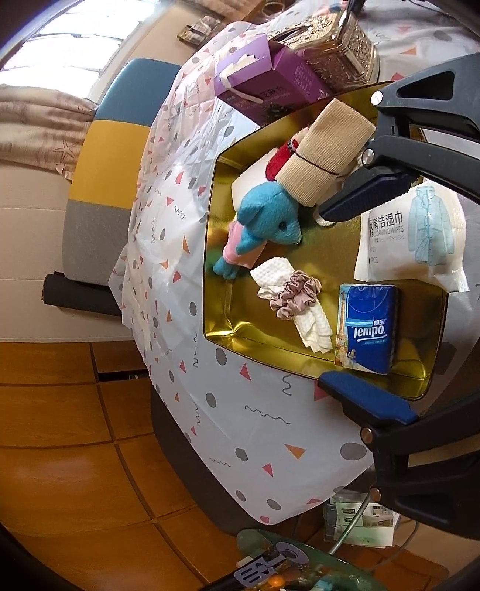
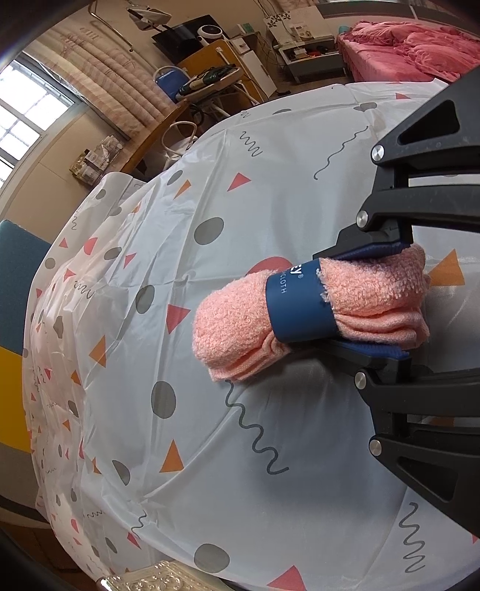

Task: Organize soft objects
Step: 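Carry the pink towel roll toward the tray with the right tool, then lower the pink towel roll into the tray and open the right tool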

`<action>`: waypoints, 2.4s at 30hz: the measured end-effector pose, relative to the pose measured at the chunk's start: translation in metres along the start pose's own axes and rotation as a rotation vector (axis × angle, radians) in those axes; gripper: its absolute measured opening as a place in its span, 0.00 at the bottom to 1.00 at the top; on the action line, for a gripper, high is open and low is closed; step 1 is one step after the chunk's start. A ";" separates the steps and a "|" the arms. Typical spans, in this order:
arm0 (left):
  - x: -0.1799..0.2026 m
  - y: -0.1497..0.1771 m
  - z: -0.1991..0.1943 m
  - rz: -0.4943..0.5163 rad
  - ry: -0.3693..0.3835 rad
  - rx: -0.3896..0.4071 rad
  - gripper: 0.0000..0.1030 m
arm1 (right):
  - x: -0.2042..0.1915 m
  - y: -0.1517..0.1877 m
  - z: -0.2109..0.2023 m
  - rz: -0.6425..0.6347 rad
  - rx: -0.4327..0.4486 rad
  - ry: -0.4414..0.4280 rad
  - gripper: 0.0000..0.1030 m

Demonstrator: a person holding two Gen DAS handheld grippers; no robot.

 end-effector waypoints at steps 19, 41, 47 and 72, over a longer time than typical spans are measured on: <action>-0.008 0.010 -0.010 0.004 0.059 0.010 0.86 | -0.029 -0.025 -0.029 0.285 -0.052 -0.238 0.34; -0.016 0.012 -0.014 -0.023 0.080 0.012 0.88 | -0.089 -0.078 -0.174 0.204 0.288 -0.420 0.34; -0.019 0.011 -0.014 -0.024 0.064 0.018 0.89 | -0.125 -0.090 -0.228 0.104 0.412 -0.458 0.34; -0.064 -0.004 -0.014 -0.092 0.012 0.052 0.89 | -0.350 -0.027 -0.265 -0.460 0.300 -0.814 0.34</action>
Point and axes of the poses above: each gripper's, at about its wrist camera, not at the fingertips, and z roughly the way its jaws point, x to its right, y to its underside, the point moved 2 cm from there along z, roughly the way its jaws point, and after that the axes turned 7 degrees about -z, right-handed, at the moved point
